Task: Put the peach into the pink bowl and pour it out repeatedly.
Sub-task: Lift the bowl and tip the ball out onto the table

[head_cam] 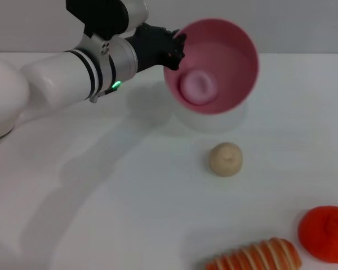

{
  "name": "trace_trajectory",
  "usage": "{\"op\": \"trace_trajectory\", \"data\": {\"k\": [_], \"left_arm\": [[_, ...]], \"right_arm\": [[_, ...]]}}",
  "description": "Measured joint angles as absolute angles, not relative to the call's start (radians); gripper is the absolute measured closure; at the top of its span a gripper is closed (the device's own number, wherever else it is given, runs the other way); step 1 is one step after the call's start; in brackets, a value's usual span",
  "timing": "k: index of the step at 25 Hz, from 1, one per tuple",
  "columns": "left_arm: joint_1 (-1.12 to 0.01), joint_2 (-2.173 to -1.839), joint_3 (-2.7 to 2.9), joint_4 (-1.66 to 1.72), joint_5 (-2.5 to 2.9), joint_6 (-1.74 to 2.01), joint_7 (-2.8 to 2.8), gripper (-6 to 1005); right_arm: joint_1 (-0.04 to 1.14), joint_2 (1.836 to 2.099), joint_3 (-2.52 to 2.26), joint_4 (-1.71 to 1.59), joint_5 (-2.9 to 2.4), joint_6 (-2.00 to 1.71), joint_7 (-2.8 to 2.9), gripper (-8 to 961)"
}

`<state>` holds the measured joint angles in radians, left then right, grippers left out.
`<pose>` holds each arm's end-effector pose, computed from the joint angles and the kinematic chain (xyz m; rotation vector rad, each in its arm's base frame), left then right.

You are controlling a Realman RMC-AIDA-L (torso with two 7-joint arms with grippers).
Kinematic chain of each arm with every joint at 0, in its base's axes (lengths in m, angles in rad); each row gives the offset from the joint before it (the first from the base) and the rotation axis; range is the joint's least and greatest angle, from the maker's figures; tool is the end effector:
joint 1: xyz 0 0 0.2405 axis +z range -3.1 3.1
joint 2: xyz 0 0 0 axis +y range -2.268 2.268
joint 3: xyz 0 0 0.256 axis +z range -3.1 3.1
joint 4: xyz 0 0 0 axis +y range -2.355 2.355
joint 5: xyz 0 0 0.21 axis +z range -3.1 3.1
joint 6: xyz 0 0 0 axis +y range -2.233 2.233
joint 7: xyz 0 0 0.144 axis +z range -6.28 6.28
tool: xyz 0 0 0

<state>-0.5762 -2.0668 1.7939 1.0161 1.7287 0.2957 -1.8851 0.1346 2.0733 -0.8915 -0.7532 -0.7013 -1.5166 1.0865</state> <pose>-0.1359 0.4171 -0.0636 -2.2931 -0.3594 -0.3884 0.2976 0.2790 0.1398 -1.5751 0.3384 1.3723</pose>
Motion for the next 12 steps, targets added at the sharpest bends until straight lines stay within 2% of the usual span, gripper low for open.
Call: {"op": "trace_trajectory", "data": {"k": [6, 12], "left_arm": [[-0.578, -2.069, 1.878, 1.013, 1.727, 0.190, -1.860, 955], [-0.559, -2.070, 2.083, 1.030, 1.726, -0.087, -1.883, 955]], "right_arm": [[0.148, 2.074, -0.893, -0.696, -0.670, -1.656, 1.061, 555], [0.200, 2.068, -0.885, -0.642, -0.675, -1.659, 0.925, 560]]}}
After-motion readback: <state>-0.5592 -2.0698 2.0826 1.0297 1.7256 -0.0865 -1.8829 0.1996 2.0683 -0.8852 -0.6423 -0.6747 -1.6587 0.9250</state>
